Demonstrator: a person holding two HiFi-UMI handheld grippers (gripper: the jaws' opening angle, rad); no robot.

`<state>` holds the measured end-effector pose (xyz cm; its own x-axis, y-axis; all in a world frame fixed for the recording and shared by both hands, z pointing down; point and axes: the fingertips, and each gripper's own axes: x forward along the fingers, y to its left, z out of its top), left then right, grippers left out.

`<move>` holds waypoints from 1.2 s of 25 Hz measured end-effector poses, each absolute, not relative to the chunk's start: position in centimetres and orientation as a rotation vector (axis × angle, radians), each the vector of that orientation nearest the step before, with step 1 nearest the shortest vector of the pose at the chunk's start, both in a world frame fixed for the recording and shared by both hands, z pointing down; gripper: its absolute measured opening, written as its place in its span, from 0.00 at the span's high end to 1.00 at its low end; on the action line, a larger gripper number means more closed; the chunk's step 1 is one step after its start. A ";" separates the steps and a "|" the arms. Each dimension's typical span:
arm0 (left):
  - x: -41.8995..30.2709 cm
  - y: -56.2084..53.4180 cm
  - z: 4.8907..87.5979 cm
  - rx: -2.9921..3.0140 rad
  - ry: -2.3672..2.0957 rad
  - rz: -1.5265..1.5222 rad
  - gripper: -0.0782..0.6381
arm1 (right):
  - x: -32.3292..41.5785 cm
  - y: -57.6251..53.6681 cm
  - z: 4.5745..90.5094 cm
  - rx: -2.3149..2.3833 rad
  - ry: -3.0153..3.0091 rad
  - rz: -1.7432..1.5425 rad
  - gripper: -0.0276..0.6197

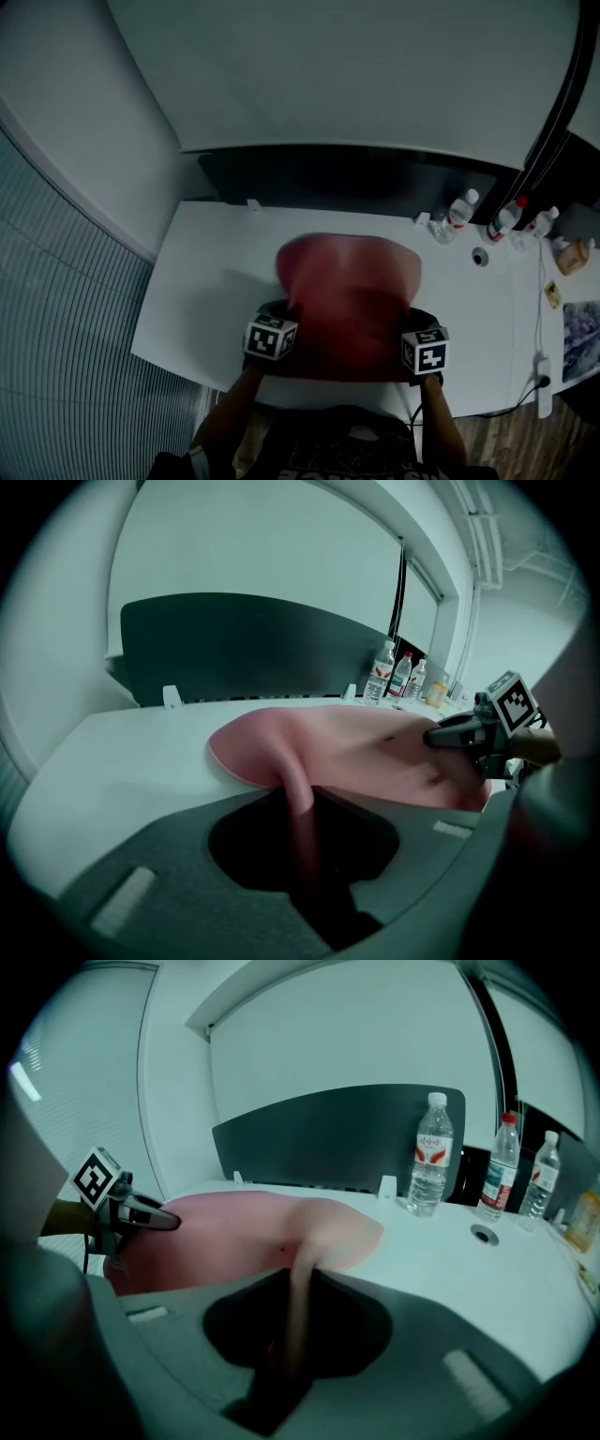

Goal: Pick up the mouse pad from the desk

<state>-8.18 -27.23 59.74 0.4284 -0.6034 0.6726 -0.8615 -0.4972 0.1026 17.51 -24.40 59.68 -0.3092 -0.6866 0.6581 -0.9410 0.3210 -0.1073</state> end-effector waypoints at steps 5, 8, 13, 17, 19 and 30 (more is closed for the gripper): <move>-7.4 -27.6 58.1 2.272 -1.245 0.781 0.79 | 17.6 -25.2 58.2 1.437 -2.126 0.616 0.86; -7.2 -28.1 56.5 2.289 -1.262 0.757 0.79 | 17.9 -25.7 57.0 1.463 -2.133 0.596 0.86; -6.5 -28.9 54.0 2.330 -1.293 0.704 0.79 | 18.2 -26.6 54.4 1.504 -2.161 0.542 0.86; -6.4 -29.5 51.7 2.364 -1.329 0.661 0.79 | 18.5 -27.4 52.6 1.532 -2.193 0.486 0.86; -6.3 -29.7 50.6 2.378 -1.350 0.640 0.79 | 18.7 -27.6 51.8 1.545 -2.201 0.464 0.86; -5.4 -30.5 44.8 2.469 -1.444 0.513 0.79 | 18.8 -29.0 45.5 1.603 -2.279 0.271 0.86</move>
<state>-5.38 -30.55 44.76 0.4513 -0.7917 0.4117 -0.8741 -0.4850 0.0256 18.79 -29.04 45.50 -0.3054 -0.8727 0.3809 -0.9378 0.3451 0.0388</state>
